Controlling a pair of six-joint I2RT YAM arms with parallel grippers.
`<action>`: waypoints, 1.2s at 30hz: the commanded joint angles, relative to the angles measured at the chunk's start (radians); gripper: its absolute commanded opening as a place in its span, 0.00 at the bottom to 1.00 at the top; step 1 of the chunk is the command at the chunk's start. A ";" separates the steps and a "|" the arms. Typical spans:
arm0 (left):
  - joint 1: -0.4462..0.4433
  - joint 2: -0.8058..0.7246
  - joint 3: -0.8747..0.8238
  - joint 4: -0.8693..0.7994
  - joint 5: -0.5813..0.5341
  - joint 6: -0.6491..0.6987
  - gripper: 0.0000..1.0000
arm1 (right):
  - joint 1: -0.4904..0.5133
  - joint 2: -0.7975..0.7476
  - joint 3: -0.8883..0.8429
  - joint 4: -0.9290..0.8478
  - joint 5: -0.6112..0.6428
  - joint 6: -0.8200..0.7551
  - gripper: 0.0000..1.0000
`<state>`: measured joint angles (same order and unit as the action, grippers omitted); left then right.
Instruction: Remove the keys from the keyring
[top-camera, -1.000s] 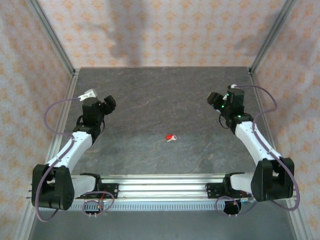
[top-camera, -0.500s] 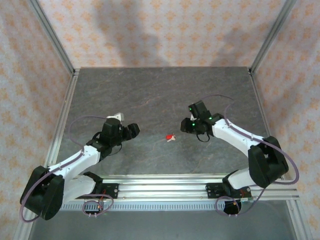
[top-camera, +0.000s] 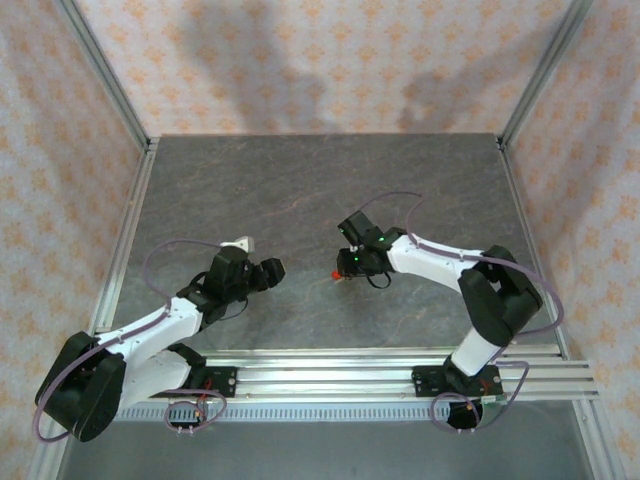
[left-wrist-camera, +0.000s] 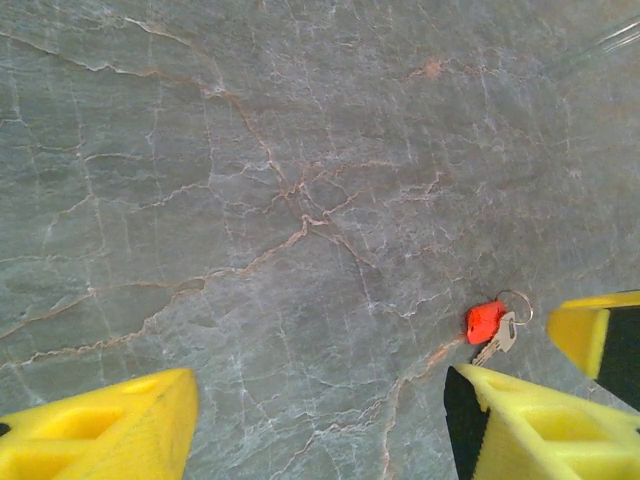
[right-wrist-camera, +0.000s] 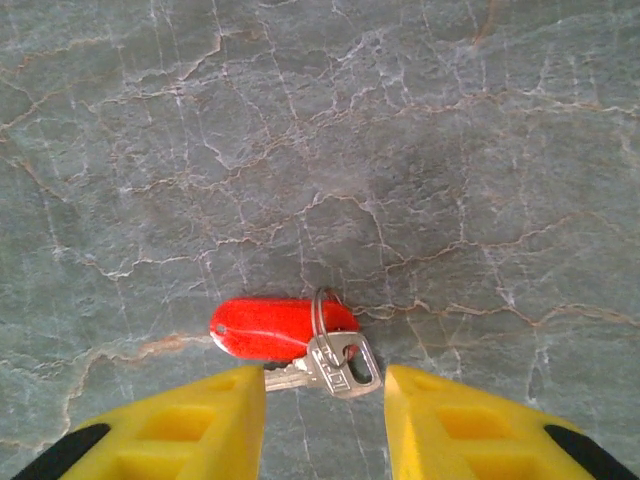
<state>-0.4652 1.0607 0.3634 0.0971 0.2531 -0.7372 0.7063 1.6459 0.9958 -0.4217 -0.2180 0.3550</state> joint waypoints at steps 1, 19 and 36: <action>-0.011 -0.011 -0.013 0.016 -0.032 -0.018 0.68 | 0.009 0.032 0.034 -0.008 0.045 -0.008 0.36; -0.012 -0.020 -0.029 0.021 -0.046 -0.024 0.68 | 0.015 0.083 0.043 -0.016 0.041 -0.023 0.22; -0.012 -0.091 0.060 -0.091 -0.024 0.038 0.71 | 0.015 -0.019 0.119 -0.171 0.064 -0.149 0.01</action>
<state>-0.4717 0.9939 0.3504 0.0628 0.2291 -0.7486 0.7147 1.7042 1.0603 -0.5041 -0.1837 0.2672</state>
